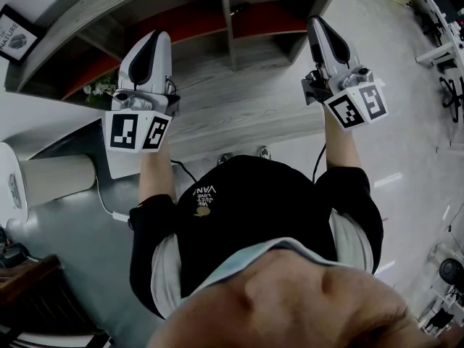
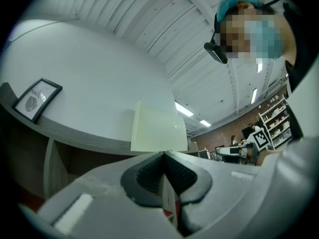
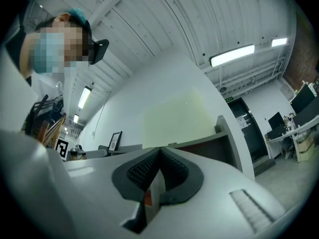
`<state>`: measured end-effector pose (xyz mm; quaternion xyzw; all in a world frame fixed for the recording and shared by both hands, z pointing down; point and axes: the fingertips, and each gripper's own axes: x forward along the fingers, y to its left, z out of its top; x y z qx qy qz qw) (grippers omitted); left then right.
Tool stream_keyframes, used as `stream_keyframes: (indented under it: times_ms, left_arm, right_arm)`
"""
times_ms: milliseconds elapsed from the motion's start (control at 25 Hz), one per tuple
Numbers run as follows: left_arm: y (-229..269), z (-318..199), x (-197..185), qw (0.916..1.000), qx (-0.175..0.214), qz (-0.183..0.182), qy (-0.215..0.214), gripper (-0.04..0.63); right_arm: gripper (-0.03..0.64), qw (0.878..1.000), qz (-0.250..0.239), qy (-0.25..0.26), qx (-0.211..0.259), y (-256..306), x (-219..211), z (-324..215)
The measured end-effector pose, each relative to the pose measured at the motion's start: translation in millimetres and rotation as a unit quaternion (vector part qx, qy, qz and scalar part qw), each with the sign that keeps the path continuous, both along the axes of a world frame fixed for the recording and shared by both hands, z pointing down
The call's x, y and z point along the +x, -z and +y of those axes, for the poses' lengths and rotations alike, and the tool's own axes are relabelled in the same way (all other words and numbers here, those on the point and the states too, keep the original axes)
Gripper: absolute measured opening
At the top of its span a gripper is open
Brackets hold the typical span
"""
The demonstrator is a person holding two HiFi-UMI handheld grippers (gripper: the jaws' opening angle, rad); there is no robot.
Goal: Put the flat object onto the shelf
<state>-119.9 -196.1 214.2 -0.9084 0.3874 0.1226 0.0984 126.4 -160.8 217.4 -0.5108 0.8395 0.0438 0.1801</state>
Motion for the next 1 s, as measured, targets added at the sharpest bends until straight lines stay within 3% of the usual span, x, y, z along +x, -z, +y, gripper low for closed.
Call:
stream_keyframes:
  times_ms: [720,1000]
  left_arm:
    - [-81,3,3,0.9942,-0.106,0.016,-0.001,0.002]
    - [-122,15,-1,0.9870,-0.160,0.011,0.005,0.001]
  right_arm:
    - [0.001,0.994,-0.055,0.003,-0.099,-89,-11,18]
    - [0.000,0.988,-0.070,0.005,-0.140,-120,-12,26]
